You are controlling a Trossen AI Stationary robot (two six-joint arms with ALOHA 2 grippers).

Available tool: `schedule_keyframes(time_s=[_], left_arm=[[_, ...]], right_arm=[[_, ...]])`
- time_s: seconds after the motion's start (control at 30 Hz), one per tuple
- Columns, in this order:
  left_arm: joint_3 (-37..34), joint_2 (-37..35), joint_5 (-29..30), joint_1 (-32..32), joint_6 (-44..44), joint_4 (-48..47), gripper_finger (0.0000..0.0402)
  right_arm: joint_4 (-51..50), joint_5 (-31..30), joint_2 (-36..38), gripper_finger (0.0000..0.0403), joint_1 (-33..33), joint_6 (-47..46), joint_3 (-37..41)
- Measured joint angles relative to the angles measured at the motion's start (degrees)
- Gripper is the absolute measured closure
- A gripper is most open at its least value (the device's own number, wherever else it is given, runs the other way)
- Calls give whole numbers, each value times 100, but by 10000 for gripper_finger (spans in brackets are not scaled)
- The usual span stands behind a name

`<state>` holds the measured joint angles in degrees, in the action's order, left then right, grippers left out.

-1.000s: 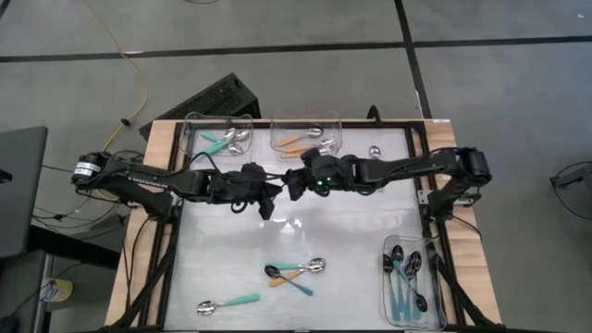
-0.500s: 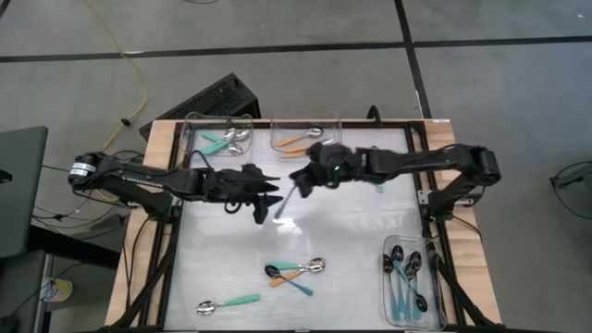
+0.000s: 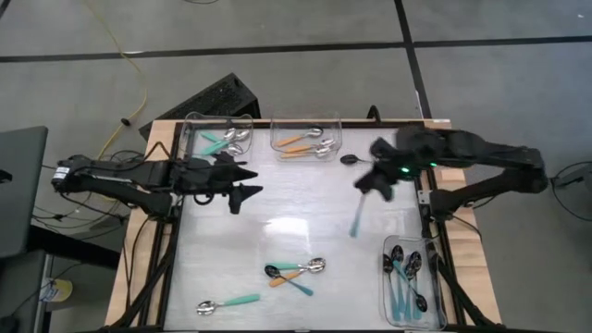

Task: Sort silverware by color (type)
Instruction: Put the blue spoon into the bottom transparent bin

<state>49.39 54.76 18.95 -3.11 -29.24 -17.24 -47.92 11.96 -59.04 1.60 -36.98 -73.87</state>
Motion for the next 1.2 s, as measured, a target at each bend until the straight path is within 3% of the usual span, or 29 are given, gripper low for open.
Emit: schedule_keyframes(time_s=[0.17, 0.3, 0.47, 0.6, 0.83, 1.07, 1.2], left_arm=[[-4, 194, 77, 0, -26, 11, 159], [-4, 435, -121, -1, -55, 18, 159], [-4, 643, -330, -3, -3, 184, 159], [-4, 701, -326, -4, 164, 233, 159], [-6, 832, -174, 26, 359, 492, 159], [-6, 827, -242, 243, 360, 511, 159], [-6, 826, -475, 320, 311, 510, 159]], right_arm=[[-349, -77, 695, 366, -1087, -744, 48], [-178, -765, 1149, 366, -2090, -1600, 343], [174, -1564, 1711, 366, -3240, -2969, 1178], [543, -1770, 2013, 366, -3931, -4080, 1995], [793, -1781, 2119, 366, -4848, -5763, 3069], [736, -1792, 1945, 366, -5358, -6841, 3591], [560, -1729, 1703, 333, -5495, -7399, 3836]])
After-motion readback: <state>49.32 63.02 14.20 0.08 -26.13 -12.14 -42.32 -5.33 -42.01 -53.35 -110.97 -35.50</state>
